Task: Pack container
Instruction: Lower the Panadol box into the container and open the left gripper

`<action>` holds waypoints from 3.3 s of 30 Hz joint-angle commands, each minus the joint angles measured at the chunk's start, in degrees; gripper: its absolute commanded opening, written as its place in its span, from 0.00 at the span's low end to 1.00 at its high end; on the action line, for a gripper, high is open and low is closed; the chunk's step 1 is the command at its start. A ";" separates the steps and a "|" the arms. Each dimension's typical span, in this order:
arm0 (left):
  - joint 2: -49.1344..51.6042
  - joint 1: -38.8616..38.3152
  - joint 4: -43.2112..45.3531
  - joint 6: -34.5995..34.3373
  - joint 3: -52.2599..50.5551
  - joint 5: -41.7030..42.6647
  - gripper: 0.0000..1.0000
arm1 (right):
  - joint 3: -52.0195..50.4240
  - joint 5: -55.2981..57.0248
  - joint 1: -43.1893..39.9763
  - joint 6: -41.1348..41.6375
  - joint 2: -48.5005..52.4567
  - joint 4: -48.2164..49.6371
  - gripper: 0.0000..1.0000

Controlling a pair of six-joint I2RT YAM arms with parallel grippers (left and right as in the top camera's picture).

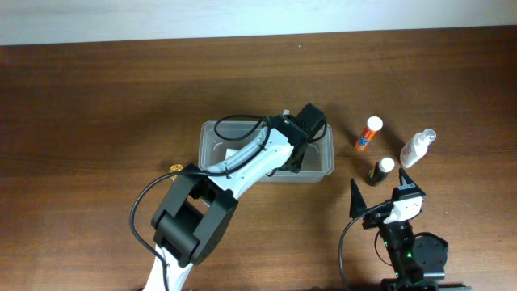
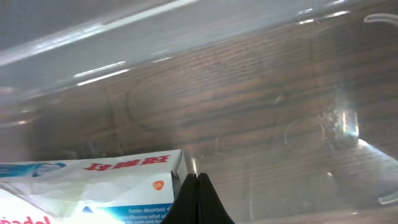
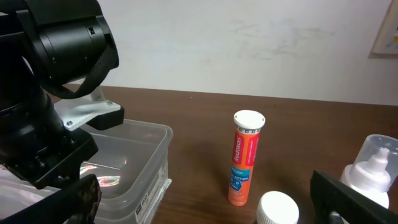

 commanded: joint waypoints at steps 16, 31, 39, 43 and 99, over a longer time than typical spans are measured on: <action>1.09 3.10 -1.31 2.43 0.17 -4.87 0.00 | -0.26 0.31 -0.44 0.09 -0.44 -0.37 0.98; 1.07 3.61 -6.32 2.62 0.83 -14.47 0.01 | -0.26 0.31 -0.44 0.09 -0.44 -0.37 0.98; 1.07 3.91 -6.36 2.62 0.83 -14.49 0.00 | -0.26 0.31 -0.44 0.09 -0.44 -0.37 0.98; 1.07 3.82 -6.38 2.62 1.05 -13.79 0.01 | -0.26 0.31 -0.44 0.09 -0.44 -0.37 0.98; 1.05 9.27 -9.33 6.47 4.52 8.07 0.00 | -0.26 0.31 -0.44 0.11 -0.44 -0.37 0.98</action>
